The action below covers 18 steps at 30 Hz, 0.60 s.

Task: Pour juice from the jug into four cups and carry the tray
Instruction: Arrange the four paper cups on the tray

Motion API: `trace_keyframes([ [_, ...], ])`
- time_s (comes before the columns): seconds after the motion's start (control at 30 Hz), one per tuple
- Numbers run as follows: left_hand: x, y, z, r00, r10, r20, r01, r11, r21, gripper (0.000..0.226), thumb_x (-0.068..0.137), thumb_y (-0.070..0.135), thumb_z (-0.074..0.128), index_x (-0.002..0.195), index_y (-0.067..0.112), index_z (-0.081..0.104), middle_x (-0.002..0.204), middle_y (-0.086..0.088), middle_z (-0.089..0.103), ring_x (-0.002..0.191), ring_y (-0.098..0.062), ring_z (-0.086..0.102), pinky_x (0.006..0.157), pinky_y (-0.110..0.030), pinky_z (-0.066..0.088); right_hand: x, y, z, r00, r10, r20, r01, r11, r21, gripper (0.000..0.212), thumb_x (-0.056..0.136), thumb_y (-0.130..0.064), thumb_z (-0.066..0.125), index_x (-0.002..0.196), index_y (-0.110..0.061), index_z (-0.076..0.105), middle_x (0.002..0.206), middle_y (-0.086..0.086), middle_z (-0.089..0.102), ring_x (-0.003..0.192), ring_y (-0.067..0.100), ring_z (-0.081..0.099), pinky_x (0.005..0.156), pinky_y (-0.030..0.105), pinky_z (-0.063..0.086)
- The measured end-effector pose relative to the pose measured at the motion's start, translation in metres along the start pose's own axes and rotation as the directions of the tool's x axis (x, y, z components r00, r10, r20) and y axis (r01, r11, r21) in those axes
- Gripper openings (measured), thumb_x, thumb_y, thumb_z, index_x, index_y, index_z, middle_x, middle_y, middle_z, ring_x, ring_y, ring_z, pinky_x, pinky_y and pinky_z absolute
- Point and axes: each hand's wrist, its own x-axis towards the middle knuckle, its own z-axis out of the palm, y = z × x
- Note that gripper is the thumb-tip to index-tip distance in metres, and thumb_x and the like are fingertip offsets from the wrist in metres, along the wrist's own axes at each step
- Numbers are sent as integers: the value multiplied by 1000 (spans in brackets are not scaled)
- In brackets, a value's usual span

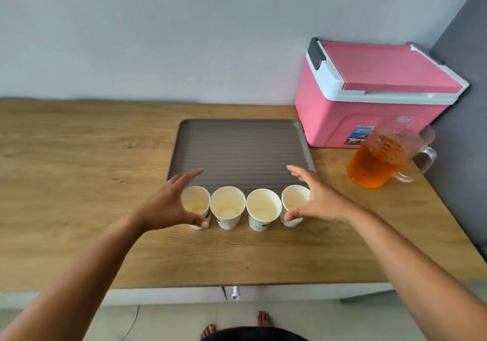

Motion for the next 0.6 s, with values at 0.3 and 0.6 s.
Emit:
trace_keyframes([
  [0.3, -4, -23, 26, 999, -12, -53, 15, 999, 44, 116, 51, 41, 92, 145, 43, 26, 147, 3, 39, 129, -16, 40, 107, -35, 36, -11, 29, 22, 998, 30, -63, -31, 999, -14, 119, 57, -39, 92, 152, -40, 20, 155, -7, 27, 138, 5, 29, 112, 23, 24],
  [0.6, -7, -26, 30, 989, -20, -148, 25, 999, 31, 91, 63, 29, 87, 138, 39, 35, 135, 4, 51, 109, -14, 51, 88, -29, 40, -20, 34, 32, 978, 56, -202, -40, 996, 81, 90, 70, -23, 86, 145, -35, 37, 142, -13, 43, 121, 2, 42, 98, 18, 32],
])
